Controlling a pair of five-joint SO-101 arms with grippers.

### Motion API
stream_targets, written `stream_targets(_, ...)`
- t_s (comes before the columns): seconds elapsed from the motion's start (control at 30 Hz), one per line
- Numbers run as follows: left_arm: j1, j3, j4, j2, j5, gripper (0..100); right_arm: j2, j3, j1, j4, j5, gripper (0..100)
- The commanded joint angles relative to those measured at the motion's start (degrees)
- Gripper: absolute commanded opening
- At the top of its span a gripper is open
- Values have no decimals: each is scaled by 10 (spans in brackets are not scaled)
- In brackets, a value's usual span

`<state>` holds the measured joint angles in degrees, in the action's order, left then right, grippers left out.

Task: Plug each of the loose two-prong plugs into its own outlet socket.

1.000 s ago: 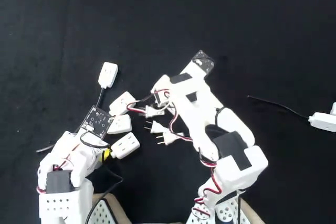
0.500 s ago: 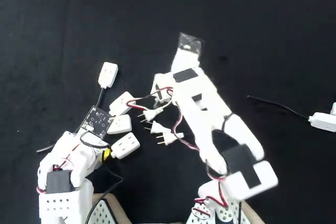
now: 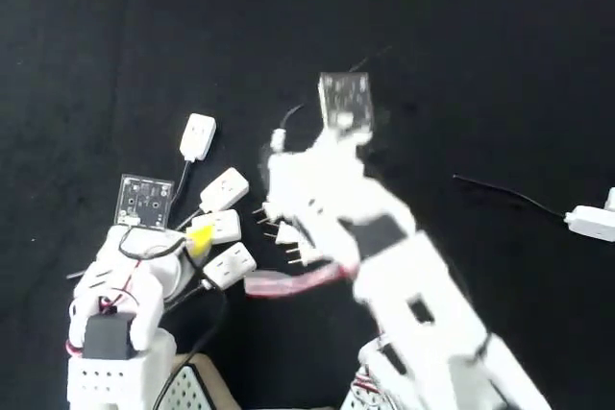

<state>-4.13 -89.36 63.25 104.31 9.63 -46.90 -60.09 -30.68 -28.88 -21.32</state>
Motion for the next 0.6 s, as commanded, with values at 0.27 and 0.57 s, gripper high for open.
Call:
stream_targets(0.27,123,39,-76,3,-84,302,-354,-256,-109,145,5,11)
stream_targets(0.57,67,37,-111,3,-97,302,-397,-255,-199,25,5,11)
